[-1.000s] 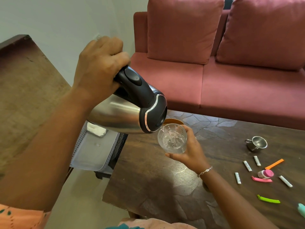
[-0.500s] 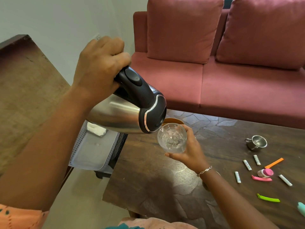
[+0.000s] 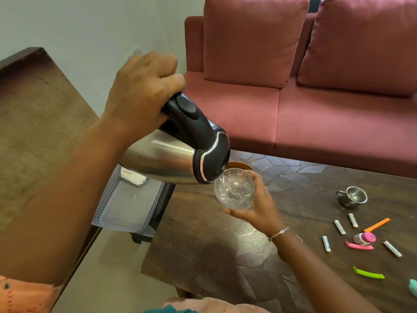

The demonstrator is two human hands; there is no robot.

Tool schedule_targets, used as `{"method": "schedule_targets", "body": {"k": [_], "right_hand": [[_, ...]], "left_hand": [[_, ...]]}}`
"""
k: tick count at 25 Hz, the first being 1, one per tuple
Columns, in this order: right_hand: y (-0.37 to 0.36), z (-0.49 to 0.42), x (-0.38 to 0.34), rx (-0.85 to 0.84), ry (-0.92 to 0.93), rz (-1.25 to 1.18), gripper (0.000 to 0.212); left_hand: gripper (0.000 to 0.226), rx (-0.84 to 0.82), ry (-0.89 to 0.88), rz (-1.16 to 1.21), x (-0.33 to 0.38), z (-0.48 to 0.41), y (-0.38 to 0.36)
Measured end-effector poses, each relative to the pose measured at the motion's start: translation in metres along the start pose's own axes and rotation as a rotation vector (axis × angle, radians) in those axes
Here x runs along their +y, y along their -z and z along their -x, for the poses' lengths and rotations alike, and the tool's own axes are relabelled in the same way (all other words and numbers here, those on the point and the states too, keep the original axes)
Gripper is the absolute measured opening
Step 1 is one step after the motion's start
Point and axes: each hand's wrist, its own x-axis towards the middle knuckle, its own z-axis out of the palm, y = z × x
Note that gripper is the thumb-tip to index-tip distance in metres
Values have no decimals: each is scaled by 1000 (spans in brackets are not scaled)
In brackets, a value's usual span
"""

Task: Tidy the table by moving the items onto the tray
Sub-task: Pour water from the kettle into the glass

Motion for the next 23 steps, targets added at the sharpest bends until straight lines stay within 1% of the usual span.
{"method": "schedule_targets", "body": {"k": [3,23], "right_hand": [[-1,0,0,-1,-1,1,89],[-3,-2,7,6,-14,0,90]], "left_hand": [[11,-3,-4,5,0,-1,1],[12,-47,-88,17,0,-6,-5]]}}
